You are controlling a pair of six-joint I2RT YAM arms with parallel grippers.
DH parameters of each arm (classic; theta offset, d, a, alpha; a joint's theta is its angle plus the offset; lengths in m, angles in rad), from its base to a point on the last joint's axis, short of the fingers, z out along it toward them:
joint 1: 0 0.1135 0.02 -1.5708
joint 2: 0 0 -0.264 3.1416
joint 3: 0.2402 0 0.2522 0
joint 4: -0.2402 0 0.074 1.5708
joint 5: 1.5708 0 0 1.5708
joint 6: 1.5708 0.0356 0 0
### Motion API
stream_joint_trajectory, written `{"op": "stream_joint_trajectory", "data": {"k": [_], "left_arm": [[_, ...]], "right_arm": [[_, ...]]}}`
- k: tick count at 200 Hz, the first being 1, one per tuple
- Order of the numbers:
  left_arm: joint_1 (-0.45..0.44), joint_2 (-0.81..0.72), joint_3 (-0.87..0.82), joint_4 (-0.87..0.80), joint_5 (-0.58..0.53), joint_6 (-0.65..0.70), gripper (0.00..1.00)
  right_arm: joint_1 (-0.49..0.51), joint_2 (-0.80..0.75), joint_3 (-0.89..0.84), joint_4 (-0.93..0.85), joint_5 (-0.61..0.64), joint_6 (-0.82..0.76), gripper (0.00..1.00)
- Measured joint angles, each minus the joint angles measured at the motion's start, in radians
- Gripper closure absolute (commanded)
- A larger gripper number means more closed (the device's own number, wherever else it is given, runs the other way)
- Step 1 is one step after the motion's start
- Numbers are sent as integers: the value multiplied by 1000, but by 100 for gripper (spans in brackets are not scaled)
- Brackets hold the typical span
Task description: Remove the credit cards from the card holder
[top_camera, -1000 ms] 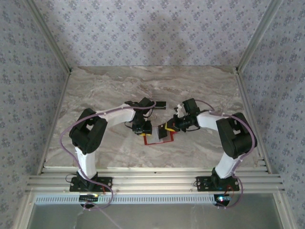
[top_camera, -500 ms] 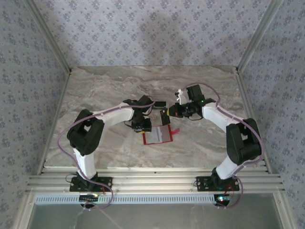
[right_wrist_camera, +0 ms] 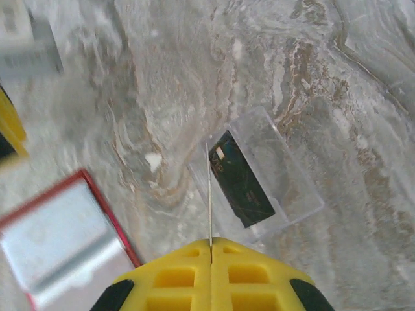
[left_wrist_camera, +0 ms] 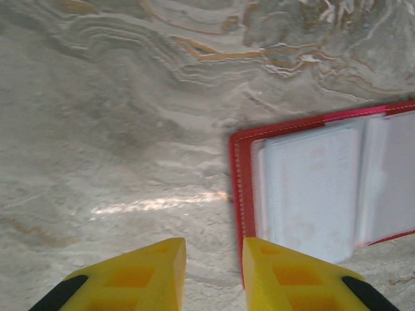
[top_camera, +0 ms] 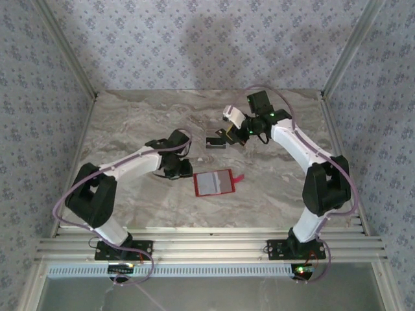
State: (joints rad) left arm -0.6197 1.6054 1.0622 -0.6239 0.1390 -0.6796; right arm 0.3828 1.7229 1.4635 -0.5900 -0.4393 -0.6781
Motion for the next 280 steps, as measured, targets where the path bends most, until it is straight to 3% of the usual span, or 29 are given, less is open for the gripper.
{"op": "stream_joint_trajectory", "data": {"k": [27, 73, 185, 280], "left_arm": [[29, -77, -65, 27, -6, -5, 70], [77, -166, -158, 54, -10, -14, 68], [129, -232, -196, 56, -27, -12, 68], [142, -237, -197, 56, -27, -9, 68]], "right_arm": [[46, 90, 113, -106, 96, -213, 100], [100, 269, 333, -257, 205, -377, 100], [143, 499, 575, -392, 314, -488, 100], [152, 568, 610, -434, 305, -497, 100]]}}
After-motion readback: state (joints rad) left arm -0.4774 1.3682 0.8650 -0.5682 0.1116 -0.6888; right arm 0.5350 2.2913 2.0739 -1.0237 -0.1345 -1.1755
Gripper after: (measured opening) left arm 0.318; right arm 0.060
